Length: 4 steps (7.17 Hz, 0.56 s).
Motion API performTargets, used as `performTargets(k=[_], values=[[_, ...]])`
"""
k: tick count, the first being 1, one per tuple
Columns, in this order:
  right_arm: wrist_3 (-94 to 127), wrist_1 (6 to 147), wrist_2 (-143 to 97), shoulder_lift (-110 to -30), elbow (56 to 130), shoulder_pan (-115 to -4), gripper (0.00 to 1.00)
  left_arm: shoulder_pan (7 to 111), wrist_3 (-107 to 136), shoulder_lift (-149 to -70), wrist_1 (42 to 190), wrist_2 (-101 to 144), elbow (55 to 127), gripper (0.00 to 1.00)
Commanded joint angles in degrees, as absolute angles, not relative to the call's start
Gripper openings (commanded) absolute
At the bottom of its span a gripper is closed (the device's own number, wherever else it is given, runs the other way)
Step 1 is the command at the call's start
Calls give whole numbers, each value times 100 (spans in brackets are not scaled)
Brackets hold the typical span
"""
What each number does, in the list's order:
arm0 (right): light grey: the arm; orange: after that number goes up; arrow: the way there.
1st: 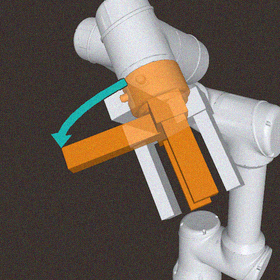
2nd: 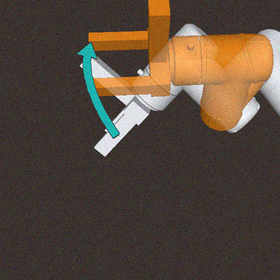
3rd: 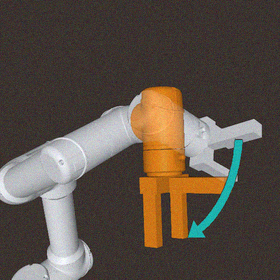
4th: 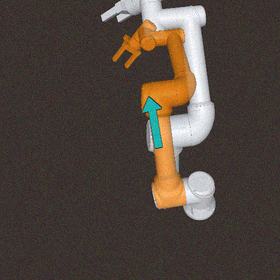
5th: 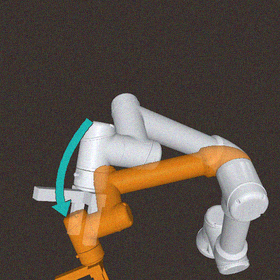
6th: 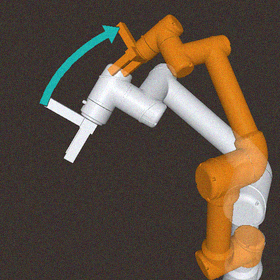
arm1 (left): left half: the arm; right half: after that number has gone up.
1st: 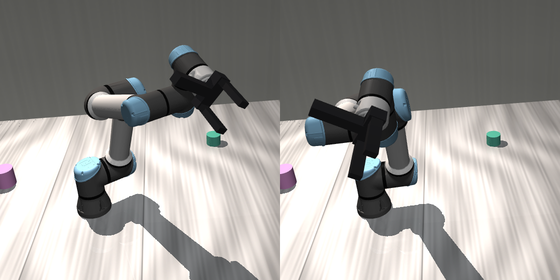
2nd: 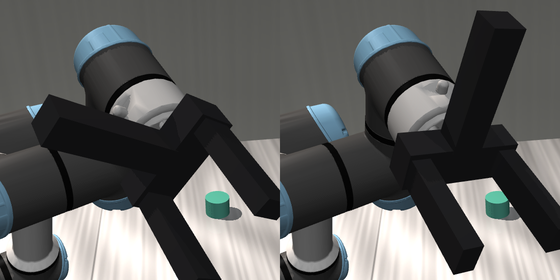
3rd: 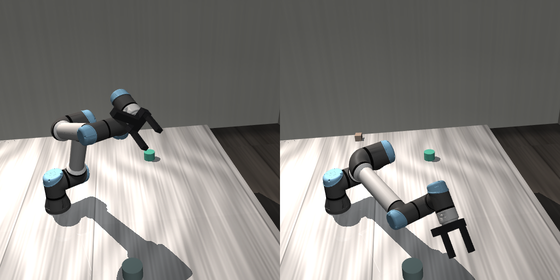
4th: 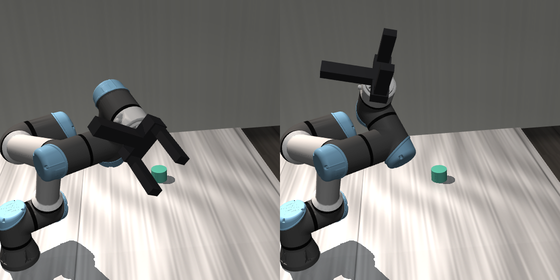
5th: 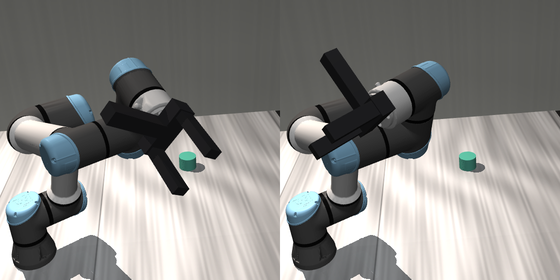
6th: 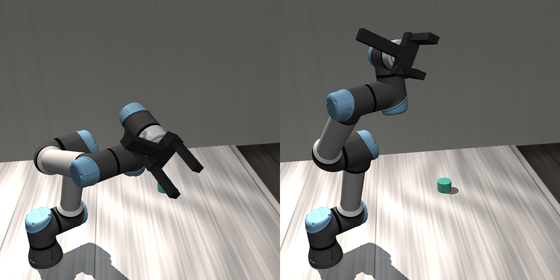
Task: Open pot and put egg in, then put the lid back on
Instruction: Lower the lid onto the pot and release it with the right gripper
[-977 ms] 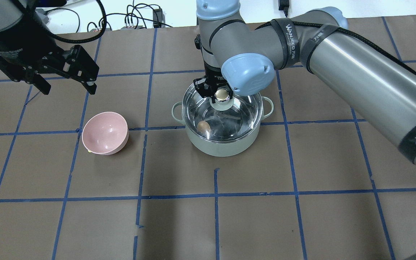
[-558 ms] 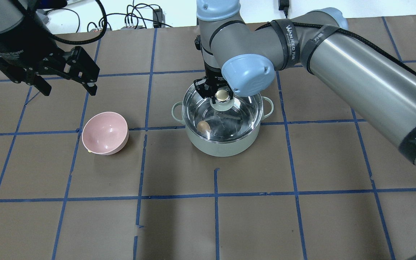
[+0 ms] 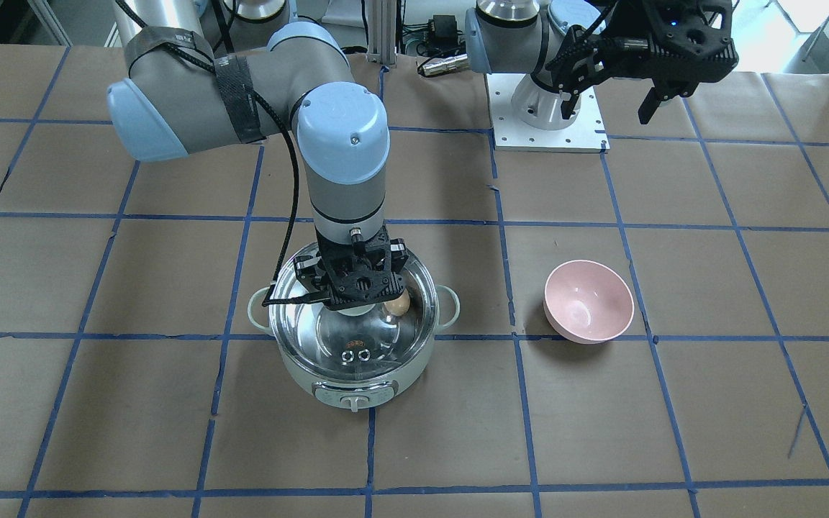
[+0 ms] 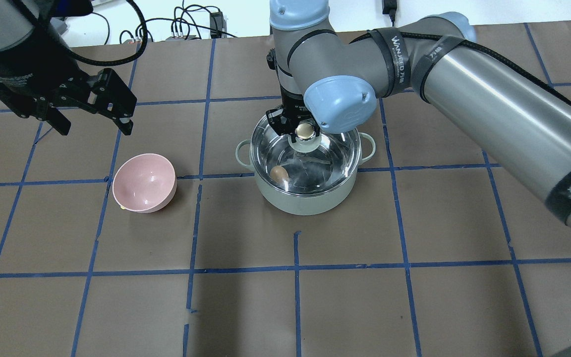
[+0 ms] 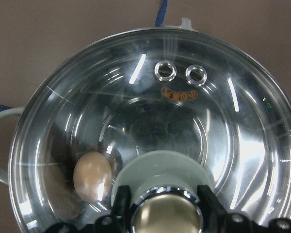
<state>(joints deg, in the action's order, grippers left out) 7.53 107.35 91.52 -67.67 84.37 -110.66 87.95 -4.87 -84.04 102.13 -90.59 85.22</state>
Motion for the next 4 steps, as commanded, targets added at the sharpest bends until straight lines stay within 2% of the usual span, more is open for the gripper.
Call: performTargets(k=[1,2,4], values=[[817,10696,9324,-6759,8420,-11065,78,8807,-449,-8237,10204,-9053,8709,92],[835,10696,9334,-6776,8411,-11065,99,8781,-474,-8174,10117,-9079,8849,91],[826,10627,9299,-6907,8254,-11048,100,8807,-64,-8147,10073,-9044,8938,91]])
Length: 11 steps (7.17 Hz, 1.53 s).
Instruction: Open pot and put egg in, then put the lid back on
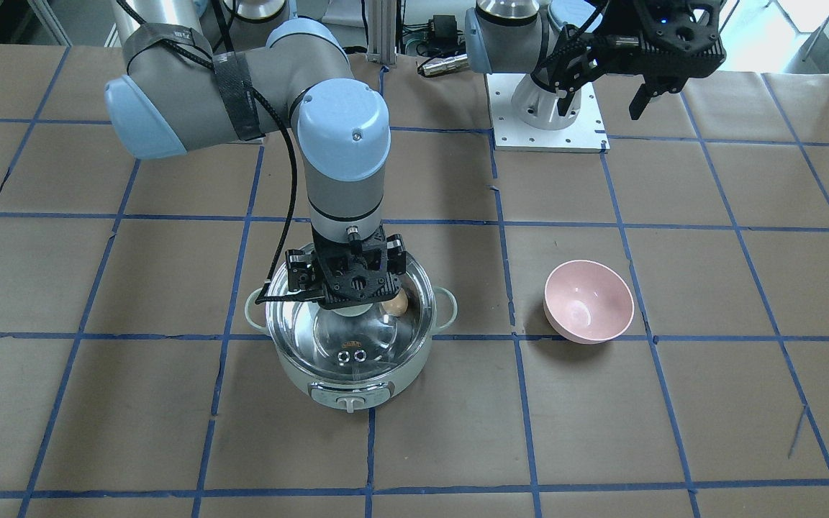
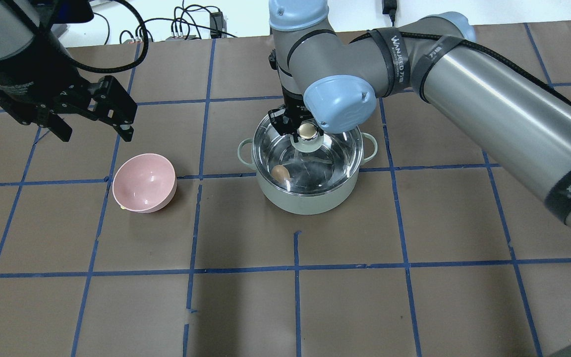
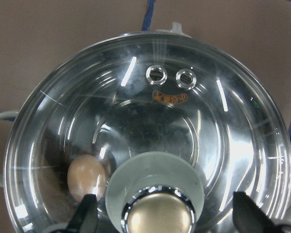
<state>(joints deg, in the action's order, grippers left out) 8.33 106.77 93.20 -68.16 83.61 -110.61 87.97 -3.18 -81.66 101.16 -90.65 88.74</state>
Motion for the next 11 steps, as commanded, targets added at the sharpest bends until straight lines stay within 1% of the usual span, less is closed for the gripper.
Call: performTargets(k=[1,3,4,5,6,7,9,11], values=[[800,10182,9264,-7187,8096,-10961,100,8807,-18,-8147,10029,-9044,8938,92],[625,9391,9325,-7959,8138,-10471,99,8990,-105,-8252,9688,-9026,8973,100],[380,8978,9282,-8363,8234,-9954,99,9070,-132,-8331,9668,-9105,9043,100],[82,8956,9264,-8689,8496,-9549,99,9070,-123,-8471,9598,-9097,9114,100],[-112,9026,9264,-8875,8664,-9371,98,9070,-123,-8534,9589,-9097,9140,100],[-79,9070,9246,-8886,8683,-9378,98,9062,-132,-8543,9571,-9097,9123,100],[148,9202,9264,-8886,8692,-9378,95,9079,-132,-8867,9501,-9035,8948,100],[334,9228,8827,-8886,8701,-9387,96,9079,-176,-8990,9483,-9070,8711,100]])
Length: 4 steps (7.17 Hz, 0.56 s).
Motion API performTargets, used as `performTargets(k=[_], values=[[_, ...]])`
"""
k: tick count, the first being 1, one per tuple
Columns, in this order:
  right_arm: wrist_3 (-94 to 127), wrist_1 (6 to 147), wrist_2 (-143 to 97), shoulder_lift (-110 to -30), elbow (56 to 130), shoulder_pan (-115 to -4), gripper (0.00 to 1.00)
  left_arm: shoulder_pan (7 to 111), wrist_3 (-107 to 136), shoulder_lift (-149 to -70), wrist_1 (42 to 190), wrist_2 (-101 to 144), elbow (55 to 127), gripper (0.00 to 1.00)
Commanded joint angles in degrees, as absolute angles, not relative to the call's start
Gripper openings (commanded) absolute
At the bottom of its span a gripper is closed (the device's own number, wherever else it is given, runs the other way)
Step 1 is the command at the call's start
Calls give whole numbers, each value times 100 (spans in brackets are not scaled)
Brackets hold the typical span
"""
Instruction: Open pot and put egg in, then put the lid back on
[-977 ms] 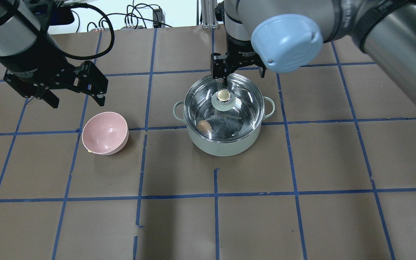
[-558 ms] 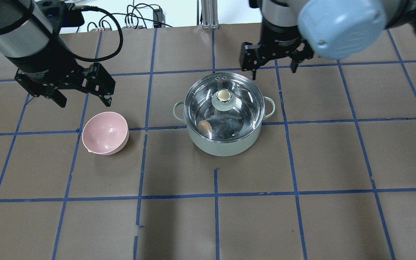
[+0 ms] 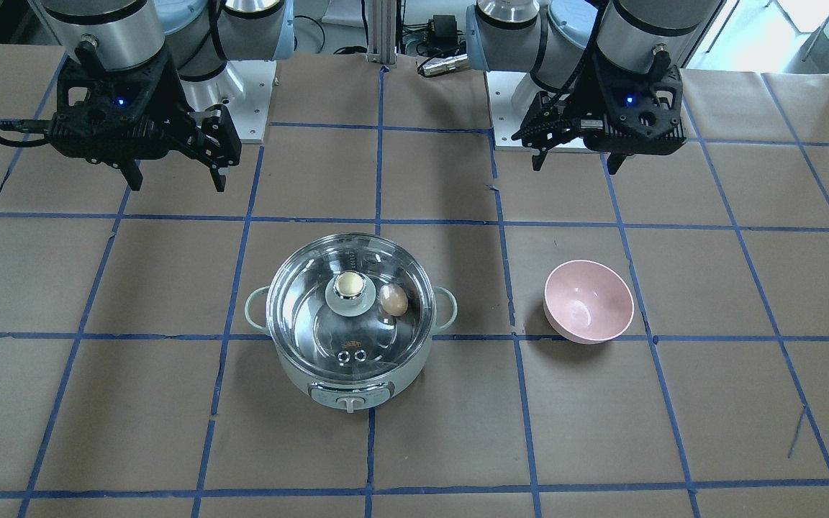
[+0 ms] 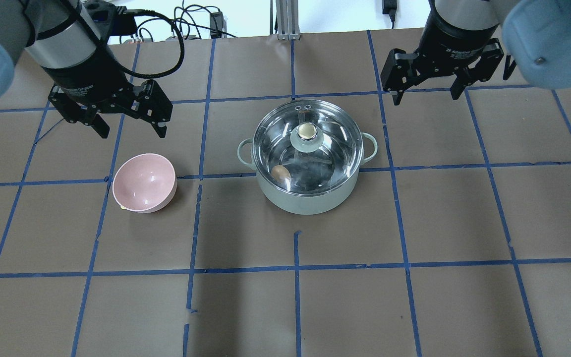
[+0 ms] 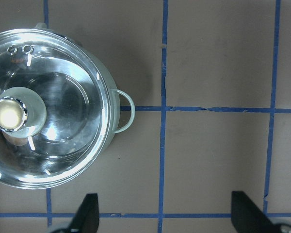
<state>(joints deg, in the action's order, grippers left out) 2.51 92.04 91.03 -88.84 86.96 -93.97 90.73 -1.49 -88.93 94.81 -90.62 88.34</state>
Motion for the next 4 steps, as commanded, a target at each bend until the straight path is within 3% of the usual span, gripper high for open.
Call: performTargets(k=[1,4], values=[[325,9185,8807,-8886,8692,-9378,96,9044,-176,-9078,9457,-9062,8632,100],[281,9149,8868,-8886,8701,-9378,99,9018,-176,-9220,9483,-9097,8262,100]])
